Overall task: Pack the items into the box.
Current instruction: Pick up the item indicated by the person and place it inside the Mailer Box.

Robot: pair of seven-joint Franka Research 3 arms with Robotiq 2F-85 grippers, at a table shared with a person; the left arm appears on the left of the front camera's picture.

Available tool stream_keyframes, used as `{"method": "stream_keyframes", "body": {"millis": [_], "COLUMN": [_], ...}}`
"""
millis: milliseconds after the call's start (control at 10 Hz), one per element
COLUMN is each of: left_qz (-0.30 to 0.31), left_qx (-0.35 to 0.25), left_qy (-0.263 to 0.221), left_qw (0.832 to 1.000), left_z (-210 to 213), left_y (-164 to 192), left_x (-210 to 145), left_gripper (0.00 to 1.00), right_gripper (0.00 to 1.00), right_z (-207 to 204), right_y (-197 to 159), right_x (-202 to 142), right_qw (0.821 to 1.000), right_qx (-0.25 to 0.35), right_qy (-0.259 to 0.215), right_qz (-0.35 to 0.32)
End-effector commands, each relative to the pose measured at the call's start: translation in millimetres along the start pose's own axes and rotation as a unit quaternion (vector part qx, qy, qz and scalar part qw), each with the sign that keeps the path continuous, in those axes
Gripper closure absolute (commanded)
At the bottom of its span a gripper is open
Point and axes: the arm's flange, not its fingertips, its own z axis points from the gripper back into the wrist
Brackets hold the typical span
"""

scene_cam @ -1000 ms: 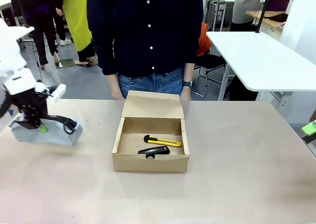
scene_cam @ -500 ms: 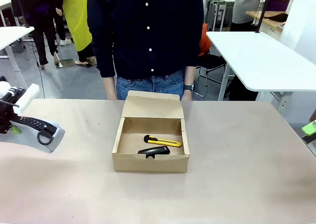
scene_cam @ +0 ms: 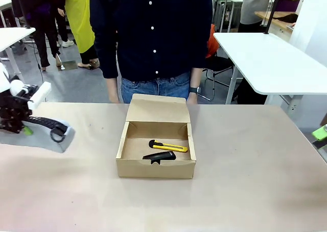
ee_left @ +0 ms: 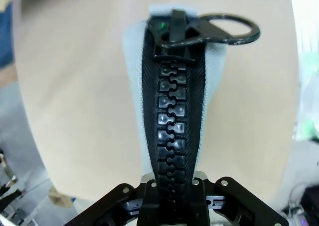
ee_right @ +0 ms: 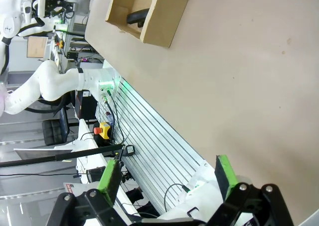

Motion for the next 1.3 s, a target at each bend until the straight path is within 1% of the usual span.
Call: {"method": "stream_keyframes", "body": {"millis": [0, 100, 200, 300, 400, 500, 600, 700, 900, 1000, 1100, 1200], "left_qz": [0.099, 0.097, 0.078, 0.072, 0.076, 0.068, 0.119, 0.061, 0.061, 0.075, 0.049, 0.039], "left_qx": [0.05, 0.059, 0.044, 0.041, 0.038, 0.037, 0.026, 0.035, 0.035, 0.027, 0.025, 0.014], "left_qy": [-0.098, -0.116, -0.099, -0.062, -0.046, -0.047, -0.04, -0.081, -0.081, -0.065, -0.006, 0.012], "left_qw": [0.989, 0.987, 0.991, 0.995, 0.995, 0.996, 0.992, 0.994, 0.994, 0.995, 0.998, 0.999], "left_z": [26, 39, 39, 26, 12, 1, -5, 8, 8, -13, -15, -20], "left_y": [-5, 1, 7, 19, 32, 47, 63, 2, 2, 32, 34, 43], "left_x": [83, 135, 187, 240, 278, 309, 326, 305, 305, 327, 333, 338], "left_gripper": [0.93, 0.93, 0.93, 0.93, 0.93, 0.93, 0.93, 0.93, 0.93, 0.93, 0.93, 0.93], "right_gripper": [0.0, 0.0, 0.0, 0.0, 0.0, 0.0, 0.0, 0.0, 0.0, 0.0, 0.0, 0.0], "right_z": [3, 3, 3, 3, 3, 3, 3, 3, 3, 3, 3, 3], "right_y": [-1, -1, -1, -1, -1, -1, -1, -1, -1, -1, -1, -1], "right_x": [-2, -2, -2, -2, -2, -2, -2, -2, -2, -2, -2, -2], "right_qw": [1.0, 1.0, 1.0, 1.0, 1.0, 1.0, 1.0, 1.0, 1.0, 1.0, 1.0, 1.0], "right_qx": [-0.001, -0.001, -0.001, -0.001, -0.001, -0.001, -0.001, -0.001, -0.001, -0.001, -0.001, -0.001], "right_qy": [0.006, 0.006, 0.006, 0.006, 0.006, 0.006, 0.006, 0.006, 0.006, 0.006, 0.006, 0.006], "right_qz": [0.008, 0.008, 0.008, 0.008, 0.008, 0.008, 0.008, 0.008, 0.008, 0.008, 0.008, 0.008]}}
